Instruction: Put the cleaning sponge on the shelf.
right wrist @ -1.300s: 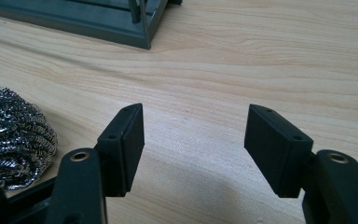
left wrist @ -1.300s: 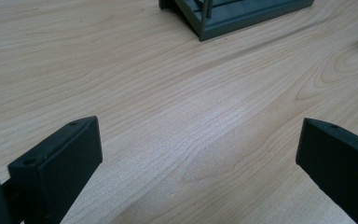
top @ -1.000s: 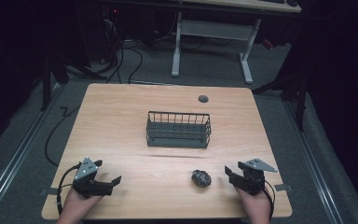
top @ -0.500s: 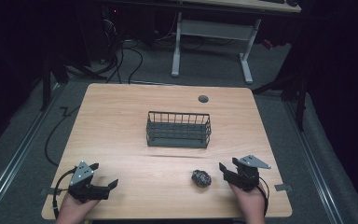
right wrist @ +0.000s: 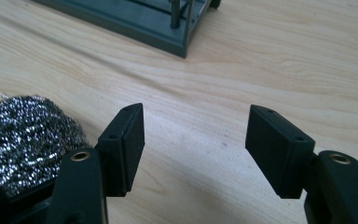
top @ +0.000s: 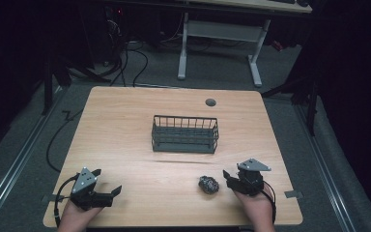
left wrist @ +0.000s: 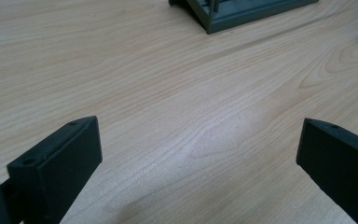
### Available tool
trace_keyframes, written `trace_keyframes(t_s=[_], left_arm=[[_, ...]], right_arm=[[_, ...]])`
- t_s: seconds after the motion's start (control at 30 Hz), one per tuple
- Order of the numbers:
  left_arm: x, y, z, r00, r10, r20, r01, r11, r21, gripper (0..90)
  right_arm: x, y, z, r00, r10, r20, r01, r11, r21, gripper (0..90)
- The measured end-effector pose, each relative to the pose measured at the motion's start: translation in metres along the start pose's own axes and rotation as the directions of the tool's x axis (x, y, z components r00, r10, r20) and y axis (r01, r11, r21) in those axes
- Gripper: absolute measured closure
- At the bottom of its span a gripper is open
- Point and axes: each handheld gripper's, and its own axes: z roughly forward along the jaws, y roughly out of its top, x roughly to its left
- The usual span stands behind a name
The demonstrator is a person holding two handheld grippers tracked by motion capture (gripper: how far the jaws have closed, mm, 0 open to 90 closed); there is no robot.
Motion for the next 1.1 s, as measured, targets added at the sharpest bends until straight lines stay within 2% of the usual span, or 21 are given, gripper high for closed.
trace_keyframes(t_s=[0.03,0.23,0.27,0.3,0.47,0.53,0.67,0.7,0.8,0.9,1.1], left_arm=[[0.001,0.001,0.0,1.0,0.002,0.0,-0.002,1.0,-0.005,0.3],[0.003,0.001,-0.004,1.0,-0.007,0.007,0.007,0.9998,-0.021,0.0],[0.003,0.001,-0.005,0.9999,-0.012,0.009,0.012,0.9995,-0.027,0.0],[0.003,0.002,-0.006,1.0,0.0,0.005,0.0,0.9996,-0.029,0.0],[0.003,0.004,-0.006,1.0,-0.001,-0.001,0.001,0.9995,-0.032,0.0],[0.001,0.003,-0.007,0.9999,0.005,-0.009,-0.005,0.9997,-0.026,0.0],[0.001,0.003,-0.008,0.9998,0.007,-0.018,-0.007,0.9997,-0.025,0.0],[0.001,0.003,-0.008,0.9997,0.002,-0.023,-0.003,0.9997,-0.026,0.0],[0.0,0.003,-0.006,0.9997,0.0,-0.024,0.0,0.9998,-0.022,0.0],[0.0,0.002,-0.004,0.9997,0.001,-0.025,-0.001,1.0,-0.009,0.0],[0.003,0.0,-0.005,0.9996,-0.004,-0.029,0.004,1.0,-0.009,0.0]], right_arm=[[-0.001,0.0,-0.001,1.0,-0.001,0.0,0.001,1.0,0.03,36.1],[-0.005,0.006,-0.006,1.0,0.0,-0.006,0.0,0.998,0.067,34.4],[-0.006,0.007,-0.006,0.9999,0.001,-0.012,0.0,0.997,0.08,34.4],[-0.007,0.01,-0.006,0.9998,-0.009,-0.016,0.011,0.994,0.105,34.3],[-0.009,0.013,-0.005,0.9994,-0.009,-0.033,0.014,0.989,0.149,34.3],[-0.01,0.014,-0.003,0.9988,-0.013,-0.048,0.022,0.983,0.182,34.2],[-0.01,0.013,-0.004,0.9975,-0.024,-0.067,0.037,0.978,0.203,34.2],[-0.012,0.013,-0.005,0.9961,-0.027,-0.084,0.044,0.975,0.217,34.1],[-0.013,0.012,-0.006,0.9958,-0.027,-0.087,0.047,0.972,0.23,33.4],[-0.016,0.011,-0.006,0.9944,-0.04,-0.098,0.065,0.961,0.268,33.4],[-0.018,0.012,-0.003,0.9929,-0.045,-0.11,0.076,0.951,0.3,33.3]])
